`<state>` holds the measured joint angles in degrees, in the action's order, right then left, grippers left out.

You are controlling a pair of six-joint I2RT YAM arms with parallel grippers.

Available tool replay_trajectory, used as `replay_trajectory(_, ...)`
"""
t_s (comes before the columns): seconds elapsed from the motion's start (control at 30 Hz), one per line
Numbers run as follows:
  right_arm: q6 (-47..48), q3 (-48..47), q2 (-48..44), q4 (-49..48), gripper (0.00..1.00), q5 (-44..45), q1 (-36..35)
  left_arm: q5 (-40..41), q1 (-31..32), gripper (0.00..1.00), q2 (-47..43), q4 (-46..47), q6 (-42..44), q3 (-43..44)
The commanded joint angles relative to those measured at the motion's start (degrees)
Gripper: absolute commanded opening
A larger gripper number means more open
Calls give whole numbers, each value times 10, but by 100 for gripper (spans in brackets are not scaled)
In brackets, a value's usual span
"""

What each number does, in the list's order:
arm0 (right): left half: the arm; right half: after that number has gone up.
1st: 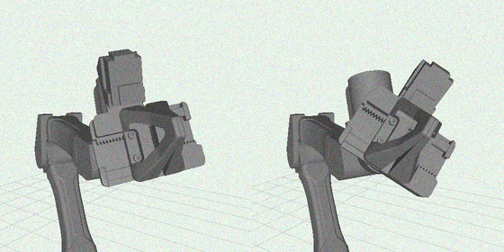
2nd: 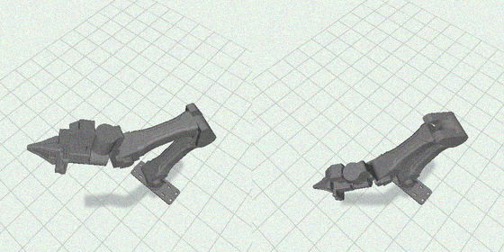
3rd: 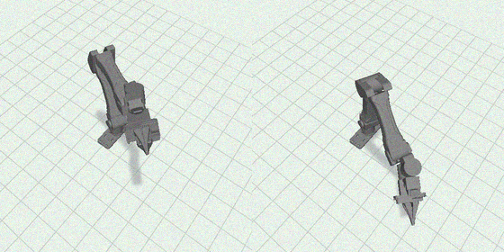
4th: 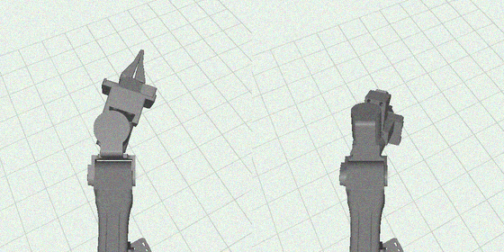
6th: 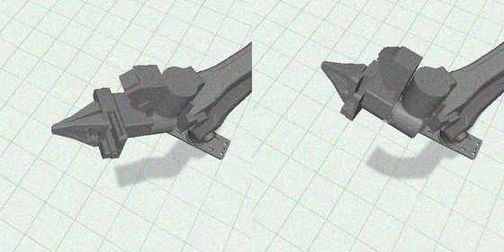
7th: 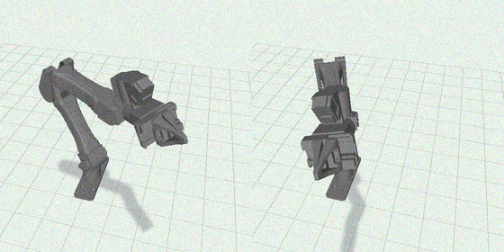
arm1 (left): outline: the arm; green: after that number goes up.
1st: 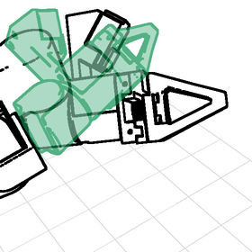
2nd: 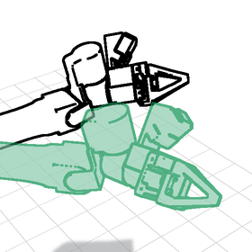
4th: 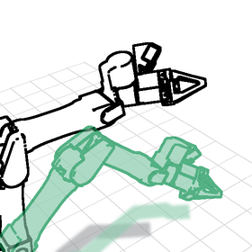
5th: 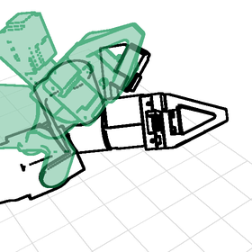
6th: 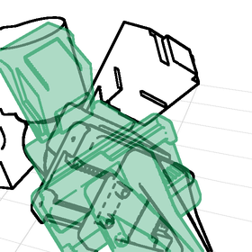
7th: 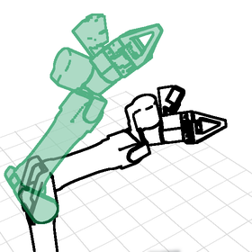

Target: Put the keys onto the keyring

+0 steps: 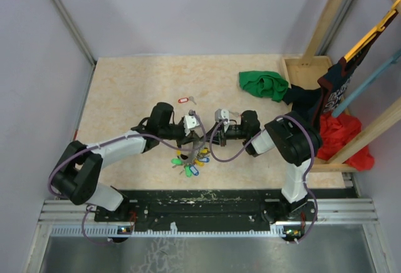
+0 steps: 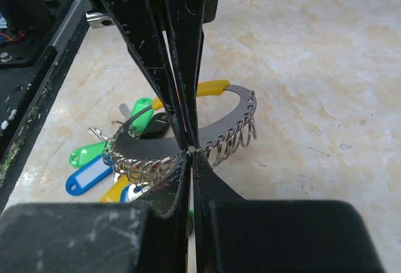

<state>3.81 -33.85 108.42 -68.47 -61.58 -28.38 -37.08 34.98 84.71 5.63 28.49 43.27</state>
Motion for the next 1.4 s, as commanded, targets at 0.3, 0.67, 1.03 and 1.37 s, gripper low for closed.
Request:
replay_trajectory(0.3, -65, -9, 15, -82, 0, 23, -5, 29, -19, 29, -75, 230, -100, -134)
replay_trajectory(0.67, -100, -12, 33, -129, 0, 18, -5, 11, -56, 38, -63, 381, -186, -212)
replay_trajectory(1.03, -102, -16, 33, -125, 0, 15, -6, -61, -66, 38, -3, 401, -184, -185)
replay_trajectory(1.37, -104, -18, 33, -123, 0, 12, -7, -79, -66, 36, 42, 417, -185, -156)
